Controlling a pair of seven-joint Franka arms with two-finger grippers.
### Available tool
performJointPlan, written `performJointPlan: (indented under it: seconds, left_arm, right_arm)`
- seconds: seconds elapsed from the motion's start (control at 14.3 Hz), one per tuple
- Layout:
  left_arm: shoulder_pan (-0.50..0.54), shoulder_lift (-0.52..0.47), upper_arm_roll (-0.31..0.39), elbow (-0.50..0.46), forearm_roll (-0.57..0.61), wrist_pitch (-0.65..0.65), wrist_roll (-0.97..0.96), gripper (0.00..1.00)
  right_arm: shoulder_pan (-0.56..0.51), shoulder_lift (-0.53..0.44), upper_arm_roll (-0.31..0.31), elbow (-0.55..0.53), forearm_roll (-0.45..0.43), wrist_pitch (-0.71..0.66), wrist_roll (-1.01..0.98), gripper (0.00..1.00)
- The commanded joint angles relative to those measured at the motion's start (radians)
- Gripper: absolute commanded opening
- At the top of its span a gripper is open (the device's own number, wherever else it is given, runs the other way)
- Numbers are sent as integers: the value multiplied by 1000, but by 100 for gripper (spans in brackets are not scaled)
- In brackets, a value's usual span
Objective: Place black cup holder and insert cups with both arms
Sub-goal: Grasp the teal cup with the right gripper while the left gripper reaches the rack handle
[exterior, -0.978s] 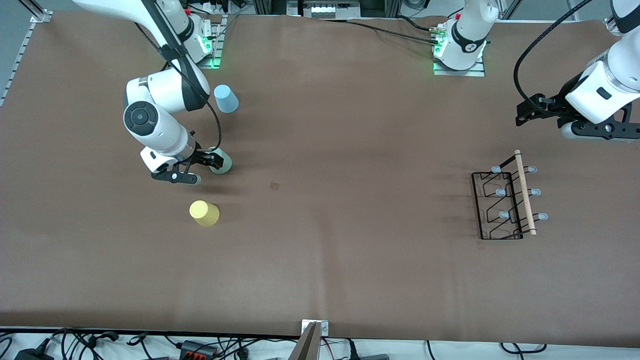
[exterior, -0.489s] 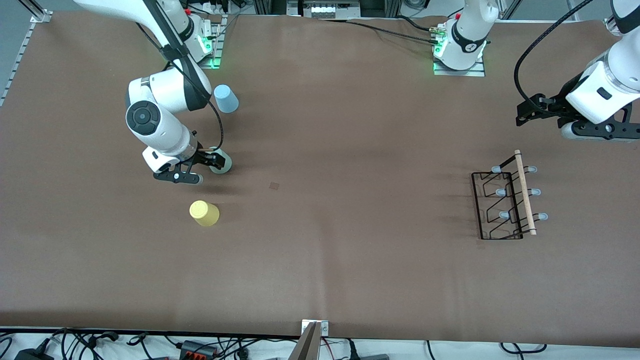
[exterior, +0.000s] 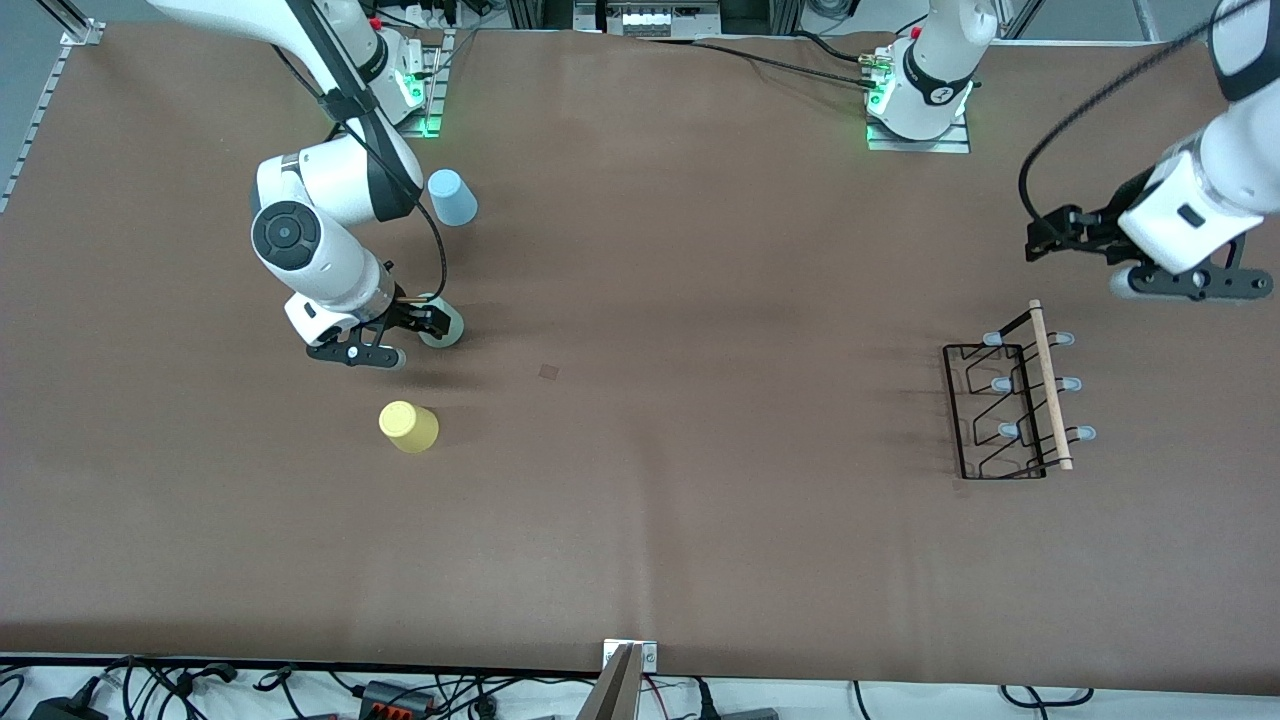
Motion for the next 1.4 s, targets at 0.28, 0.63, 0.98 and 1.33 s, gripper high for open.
performJointPlan:
  seconds: [0.28, 0.63, 0.98, 1.33]
  left_arm:
    - [78, 50, -4, -178, 126, 357, 42, 99]
    - [120, 117, -6, -327, 126, 734, 97, 100]
    - [122, 171, -11, -349, 113, 815, 92, 98]
    - [123, 218, -14, -345, 101, 856, 86, 78]
  right_arm:
    - [5, -22, -3, -19, 0, 9, 9, 100]
    - [4, -22, -3, -19, 0, 9, 7, 100]
    - [2, -20, -3, -19, 0, 10, 9, 100]
    - [8, -6, -3, -15, 0, 21, 11, 100]
